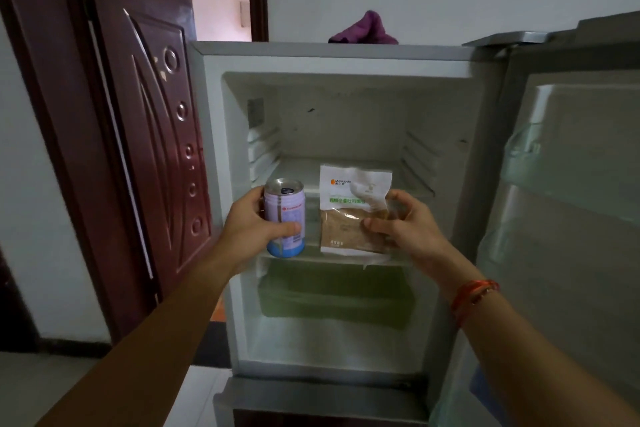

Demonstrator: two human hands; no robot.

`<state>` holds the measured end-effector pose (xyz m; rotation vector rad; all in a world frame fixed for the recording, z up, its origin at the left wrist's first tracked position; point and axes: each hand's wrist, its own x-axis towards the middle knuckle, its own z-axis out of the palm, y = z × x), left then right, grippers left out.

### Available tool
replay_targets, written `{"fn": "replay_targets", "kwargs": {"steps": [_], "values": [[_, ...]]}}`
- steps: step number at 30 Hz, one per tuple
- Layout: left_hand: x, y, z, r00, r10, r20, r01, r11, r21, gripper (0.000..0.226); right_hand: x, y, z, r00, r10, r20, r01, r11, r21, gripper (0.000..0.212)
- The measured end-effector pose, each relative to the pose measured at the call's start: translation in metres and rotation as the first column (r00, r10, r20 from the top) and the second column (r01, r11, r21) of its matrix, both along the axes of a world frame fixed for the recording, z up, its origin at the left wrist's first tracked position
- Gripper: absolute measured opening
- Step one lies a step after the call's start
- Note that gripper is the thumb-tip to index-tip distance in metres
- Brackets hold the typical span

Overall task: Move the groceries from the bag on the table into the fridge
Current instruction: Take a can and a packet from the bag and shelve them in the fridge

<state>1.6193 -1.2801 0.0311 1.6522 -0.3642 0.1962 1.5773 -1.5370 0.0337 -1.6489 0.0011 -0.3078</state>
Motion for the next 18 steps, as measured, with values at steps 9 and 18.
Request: {"fn": "replay_targets", "kwargs": {"steps": [9,18], "values": [[0.11,-0.013,0.027,0.993,-0.117,0.033,0.118,0.993,-0.021,0.052,0.066,-0.005,0.036,0.98,-0.187,0.074,0.188,0.982,-0.007,0.049],[0.164,-0.035,0.047,0.986,-0.163,0.046,0.163,0.987,-0.003,0.053,0.118,-0.022,0.05,0.96,-0.263,0.095,0.267,0.963,-0.039,0.046]]}}
